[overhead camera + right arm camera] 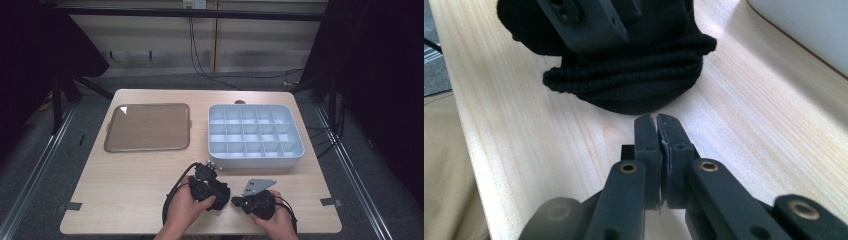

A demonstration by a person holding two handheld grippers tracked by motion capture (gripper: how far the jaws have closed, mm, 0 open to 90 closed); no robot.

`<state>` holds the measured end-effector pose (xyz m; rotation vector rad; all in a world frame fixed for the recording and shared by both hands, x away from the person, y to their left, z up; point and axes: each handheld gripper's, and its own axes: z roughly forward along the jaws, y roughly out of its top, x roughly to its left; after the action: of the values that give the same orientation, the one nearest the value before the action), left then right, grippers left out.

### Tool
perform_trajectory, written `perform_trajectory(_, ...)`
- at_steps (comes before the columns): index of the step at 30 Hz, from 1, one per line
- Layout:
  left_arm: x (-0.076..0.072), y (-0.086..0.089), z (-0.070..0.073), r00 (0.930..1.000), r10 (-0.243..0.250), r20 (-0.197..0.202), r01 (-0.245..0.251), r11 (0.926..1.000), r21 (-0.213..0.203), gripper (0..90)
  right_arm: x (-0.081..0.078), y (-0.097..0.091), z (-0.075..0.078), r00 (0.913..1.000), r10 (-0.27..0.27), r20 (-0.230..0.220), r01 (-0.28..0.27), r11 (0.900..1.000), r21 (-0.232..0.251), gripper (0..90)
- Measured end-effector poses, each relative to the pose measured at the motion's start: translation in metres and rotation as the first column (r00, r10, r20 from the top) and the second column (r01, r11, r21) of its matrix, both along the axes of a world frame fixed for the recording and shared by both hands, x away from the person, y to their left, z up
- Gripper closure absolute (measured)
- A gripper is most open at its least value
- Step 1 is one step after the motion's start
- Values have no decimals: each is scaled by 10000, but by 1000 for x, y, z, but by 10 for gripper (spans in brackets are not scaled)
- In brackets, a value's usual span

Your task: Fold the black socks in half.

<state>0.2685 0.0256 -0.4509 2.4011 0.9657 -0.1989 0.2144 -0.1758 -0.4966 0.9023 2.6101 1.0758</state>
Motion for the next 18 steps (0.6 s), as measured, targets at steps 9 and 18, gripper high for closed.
perform_trajectory(9, 4, 6, 5, 9998, 191, 12, -191, 9996, -204, 651, 0, 1, 0, 10000, -35, 6, 35, 10000, 8, 882)
perform_trajectory(18, 8, 13, 11, 9988, 472, 128, -466, 9979, -444, 629, 0, 2, -1, 10000, -50, -19, 50, 10000, 9, 883)
